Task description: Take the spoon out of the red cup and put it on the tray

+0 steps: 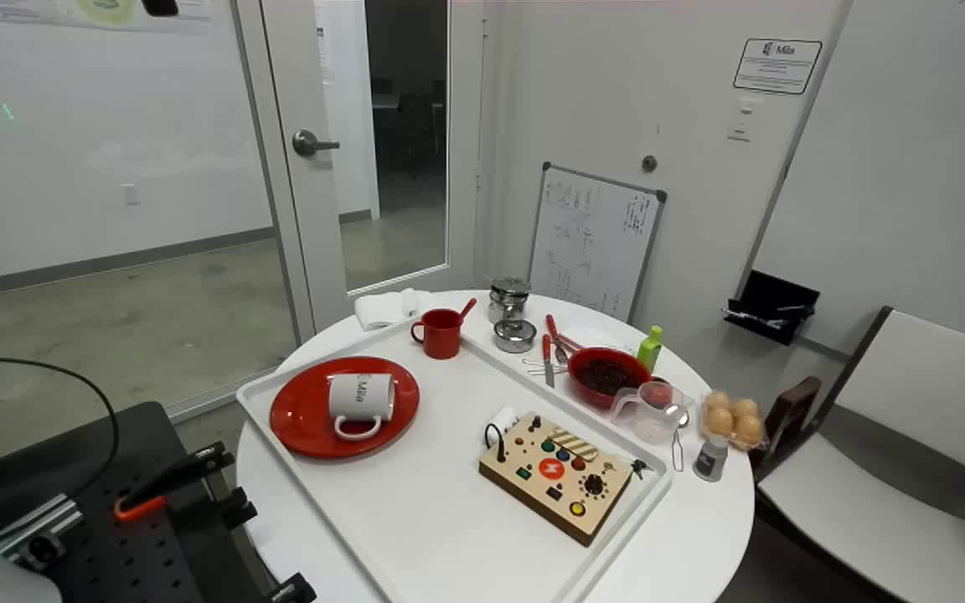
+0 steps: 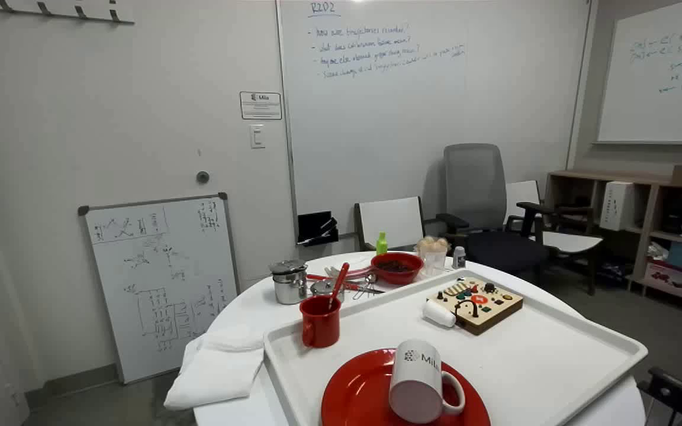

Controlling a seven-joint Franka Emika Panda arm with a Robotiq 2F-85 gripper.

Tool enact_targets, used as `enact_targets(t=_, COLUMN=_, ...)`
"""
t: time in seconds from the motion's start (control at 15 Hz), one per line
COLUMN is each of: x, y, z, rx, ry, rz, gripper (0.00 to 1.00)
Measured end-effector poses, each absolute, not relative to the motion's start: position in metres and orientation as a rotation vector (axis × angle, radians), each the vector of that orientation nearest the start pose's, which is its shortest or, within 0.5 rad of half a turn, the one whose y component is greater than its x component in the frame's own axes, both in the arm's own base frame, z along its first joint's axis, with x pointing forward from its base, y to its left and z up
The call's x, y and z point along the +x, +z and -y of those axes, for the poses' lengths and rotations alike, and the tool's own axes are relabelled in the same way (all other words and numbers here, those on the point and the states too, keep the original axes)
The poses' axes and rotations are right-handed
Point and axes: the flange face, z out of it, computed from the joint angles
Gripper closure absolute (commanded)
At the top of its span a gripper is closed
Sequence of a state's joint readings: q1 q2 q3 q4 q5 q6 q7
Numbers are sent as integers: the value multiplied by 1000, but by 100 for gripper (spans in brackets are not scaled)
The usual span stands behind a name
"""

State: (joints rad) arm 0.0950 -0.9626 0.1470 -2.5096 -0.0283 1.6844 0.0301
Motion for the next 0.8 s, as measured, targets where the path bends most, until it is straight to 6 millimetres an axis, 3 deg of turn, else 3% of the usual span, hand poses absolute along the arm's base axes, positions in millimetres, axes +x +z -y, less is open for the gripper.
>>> enact_targets(t=0.47, x=267, y=575, z=-77, rx=-3258, ry=-244, rz=308, gripper=0)
enact_targets(t=0.8, x=295, y=562, z=-90, rx=-3236, ry=-270, rz=506, gripper=0)
